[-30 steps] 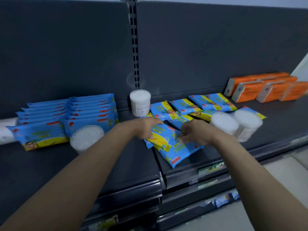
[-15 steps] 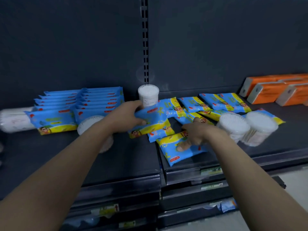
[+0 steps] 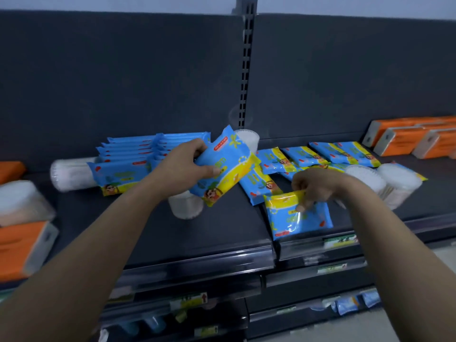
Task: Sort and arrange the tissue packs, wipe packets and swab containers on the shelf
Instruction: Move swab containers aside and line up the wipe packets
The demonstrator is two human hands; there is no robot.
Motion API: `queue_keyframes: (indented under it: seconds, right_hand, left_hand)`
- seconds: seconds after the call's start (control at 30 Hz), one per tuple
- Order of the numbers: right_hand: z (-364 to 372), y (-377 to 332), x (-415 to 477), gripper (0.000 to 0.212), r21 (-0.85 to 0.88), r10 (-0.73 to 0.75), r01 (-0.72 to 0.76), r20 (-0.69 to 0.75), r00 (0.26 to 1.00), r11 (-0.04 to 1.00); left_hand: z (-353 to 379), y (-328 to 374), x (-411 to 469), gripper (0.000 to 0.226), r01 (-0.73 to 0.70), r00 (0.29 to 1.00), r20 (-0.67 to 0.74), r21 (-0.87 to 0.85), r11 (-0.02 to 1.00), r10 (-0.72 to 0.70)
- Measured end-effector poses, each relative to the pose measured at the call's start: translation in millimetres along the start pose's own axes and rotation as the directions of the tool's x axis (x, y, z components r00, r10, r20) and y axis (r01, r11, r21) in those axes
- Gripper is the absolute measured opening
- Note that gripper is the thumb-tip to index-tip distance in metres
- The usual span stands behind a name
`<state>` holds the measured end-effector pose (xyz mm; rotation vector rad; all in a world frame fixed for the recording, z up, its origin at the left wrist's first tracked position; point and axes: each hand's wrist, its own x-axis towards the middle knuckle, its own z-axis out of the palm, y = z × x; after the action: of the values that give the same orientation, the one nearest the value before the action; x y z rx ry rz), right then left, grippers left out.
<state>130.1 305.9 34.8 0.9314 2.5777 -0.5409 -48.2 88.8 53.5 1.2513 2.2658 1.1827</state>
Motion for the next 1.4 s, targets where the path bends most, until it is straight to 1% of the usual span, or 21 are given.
queue_keyframes:
  seconds: [0.07, 0.17, 0.2, 0.27, 0.33, 0.4, 0.47, 0.53, 0.57, 0.6, 0.67, 0.7, 0.77, 0.83, 0.9, 0.97, 1.07, 1.13, 1.23, 1.33, 1.4]
  right_hand:
    - [-5, -9, -9, 0.025, 0.091, -0.038, 0.041, -0.029, 0.999, 0.995]
    - [-13, -32, -20, 0.018, 0.143, -0.080, 0.096, -0.117, 0.990, 0.985]
    - [-15, -43, -22, 0.014, 0.193, -0.103, 0.136, -0.172, 0.980, 0.972]
    - [-15, -66, -24, 0.008, 0.378, -0.112, 0.221, -0.288, 0.951, 0.899]
    - [-11, -93, -23, 0.010, 0.554, -0.069, 0.273, -0.359, 0.931, 0.787]
    - [-4, -123, -19, 0.017, 0.683, -0.053, 0.320, -0.382, 0.923, 0.657]
    - [3, -150, -16, 0.018, 0.795, -0.050, 0.372, -0.398, 0.916, 0.479]
    - [10, -181, -13, 0.023, 0.874, -0.035, 0.405, -0.411, 0.911, 0.270]
    - [13, -195, -10, 0.030, 0.891, -0.039, 0.421, -0.421, 0.906, 0.169]
    - [16, -207, -7, 0.040, 0.895, -0.049, 0.437, -0.434, 0.900, 0.094]
    - [18, -226, -1, 0.057, 0.892, -0.059, 0.451, -0.450, 0.891, 0.013]
    - [18, -235, 2, 0.057, 0.892, -0.054, 0.452, -0.453, 0.890, -0.016]
    - [17, -247, 9, 0.040, 0.888, -0.040, 0.456, -0.459, 0.887, -0.064]
    - [17, -255, 17, 0.021, 0.887, -0.017, 0.460, -0.461, 0.887, -0.050]
    - [15, -259, 24, 0.013, 0.884, 0.014, 0.466, -0.466, 0.885, 0.031]
    - [10, -259, 33, 0.016, 0.879, 0.041, 0.473, -0.476, 0.879, 0.069]
    - [-1, -252, 44, 0.031, 0.885, 0.046, 0.462, -0.464, 0.884, 0.052]
    - [-7, -245, 51, 0.037, 0.893, 0.006, 0.444, -0.445, 0.895, 0.076]
    - [-12, -233, 59, 0.032, 0.893, -0.089, 0.428, -0.420, 0.903, 0.137]
    - [-14, -222, 68, 0.031, 0.901, -0.139, 0.399, -0.379, 0.915, 0.170]
    - [-11, -219, 75, 0.033, 0.913, -0.167, 0.374, -0.348, 0.923, 0.166]
  left_hand:
    - [-17, -6, -9, 0.025, 0.011, 1.000, -0.015, -0.014, 1.000, -0.011]
    - [-43, -21, -20, 0.024, 0.038, 0.998, -0.050, -0.042, 0.998, -0.040]
    - [-52, -27, -23, 0.026, 0.053, 0.997, -0.057, -0.052, 0.997, -0.056]
    - [-67, -38, -30, 0.026, 0.075, 0.994, -0.071, -0.084, 0.994, -0.081]
    - [-83, -48, -38, 0.025, 0.075, 0.992, -0.098, -0.103, 0.992, -0.085]
    - [-101, -58, -47, 0.025, 0.080, 0.988, -0.127, -0.102, 0.992, -0.093]
    - [-118, -70, -54, 0.020, 0.091, 0.983, -0.153, -0.096, 0.991, -0.105]
    - [-139, -88, -60, 0.018, 0.110, 0.973, -0.192, -0.092, 0.990, -0.126]
    - [-148, -97, -63, 0.019, 0.125, 0.968, -0.207, -0.089, 0.988, -0.141]
    - [-155, -105, -65, 0.020, 0.140, 0.964, -0.218, -0.080, 0.987, -0.155]
    - [-164, -116, -68, 0.024, 0.159, 0.958, -0.234, -0.039, 0.986, -0.164]
    - [-167, -119, -69, 0.025, 0.160, 0.959, -0.235, -0.011, 0.987, -0.158]
    - [-169, -125, -69, 0.023, 0.157, 0.964, -0.224, 0.052, 0.986, -0.141]
    - [-169, -131, -64, 0.024, 0.161, 0.970, -0.199, 0.110, 0.981, -0.137]
    - [-167, -136, -58, 0.023, 0.173, 0.977, -0.160, 0.193, 0.966, -0.143]
    - [-161, -139, -50, 0.022, 0.174, 0.984, -0.094, 0.323, 0.930, -0.152]
    - [-148, -139, -37, 0.024, 0.136, 0.989, -0.007, 0.443, 0.886, -0.148]
    - [-141, -138, -26, 0.020, 0.126, 0.990, -0.009, 0.494, 0.860, -0.140]
    - [-129, -137, -10, 0.016, 0.130, 0.991, -0.043, 0.574, 0.808, -0.129]
    - [-117, -140, -1, 0.023, 0.153, 0.988, -0.078, 0.595, 0.789, -0.133]
    - [-112, -142, -1, 0.032, 0.143, 0.990, -0.098, 0.655, 0.742, -0.104]
